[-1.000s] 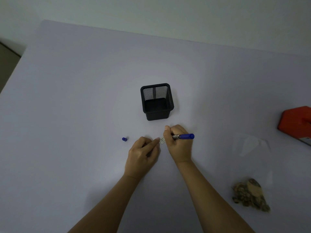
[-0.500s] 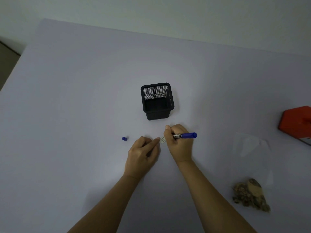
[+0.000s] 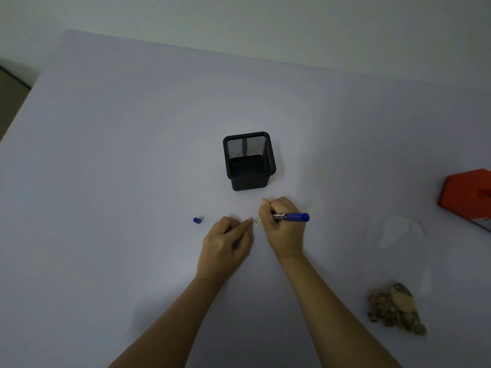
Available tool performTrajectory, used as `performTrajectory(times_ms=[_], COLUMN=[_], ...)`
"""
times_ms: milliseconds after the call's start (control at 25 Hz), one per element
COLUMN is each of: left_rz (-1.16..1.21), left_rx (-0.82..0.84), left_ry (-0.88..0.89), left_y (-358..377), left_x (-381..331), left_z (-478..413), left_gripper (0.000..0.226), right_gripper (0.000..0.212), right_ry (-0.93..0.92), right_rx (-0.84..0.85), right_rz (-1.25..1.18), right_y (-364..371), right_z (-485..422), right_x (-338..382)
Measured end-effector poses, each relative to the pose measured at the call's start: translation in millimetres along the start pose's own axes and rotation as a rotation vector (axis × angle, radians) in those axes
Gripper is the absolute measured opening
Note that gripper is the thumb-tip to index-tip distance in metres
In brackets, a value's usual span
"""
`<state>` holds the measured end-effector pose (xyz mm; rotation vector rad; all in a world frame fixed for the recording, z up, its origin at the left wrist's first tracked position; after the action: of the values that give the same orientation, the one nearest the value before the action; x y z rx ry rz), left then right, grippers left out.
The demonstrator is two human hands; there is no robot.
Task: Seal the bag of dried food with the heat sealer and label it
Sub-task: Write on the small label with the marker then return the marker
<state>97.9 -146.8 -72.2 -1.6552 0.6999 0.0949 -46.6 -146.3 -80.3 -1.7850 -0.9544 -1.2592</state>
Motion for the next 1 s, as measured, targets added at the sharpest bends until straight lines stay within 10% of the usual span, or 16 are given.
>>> performTrajectory(times_ms=[1000], left_rz=[-0.018], left_rx=[-0.013], left_ry=[-0.001], left_y=[-1.9], left_x=[-1.2], left_z=[-0.7], left_gripper=[0.031], right_gripper=[0.039], right_ry=[-0.023], right_rx=[-0.006], right_rz=[0.014], right_y=[-1.0], right_z=[-0.8], right_x=[5.0])
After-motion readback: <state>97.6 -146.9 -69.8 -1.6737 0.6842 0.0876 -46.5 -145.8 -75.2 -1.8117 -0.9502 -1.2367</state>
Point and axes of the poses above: each hand's wrist, its own z-axis away from the middle knuckle, its own y-axis out of the palm, x = y × z, the point moved 7 cm from there along -z, towards the middle knuckle, and after that the axes turned 15 degrees about -z, right-handed, at the moved point
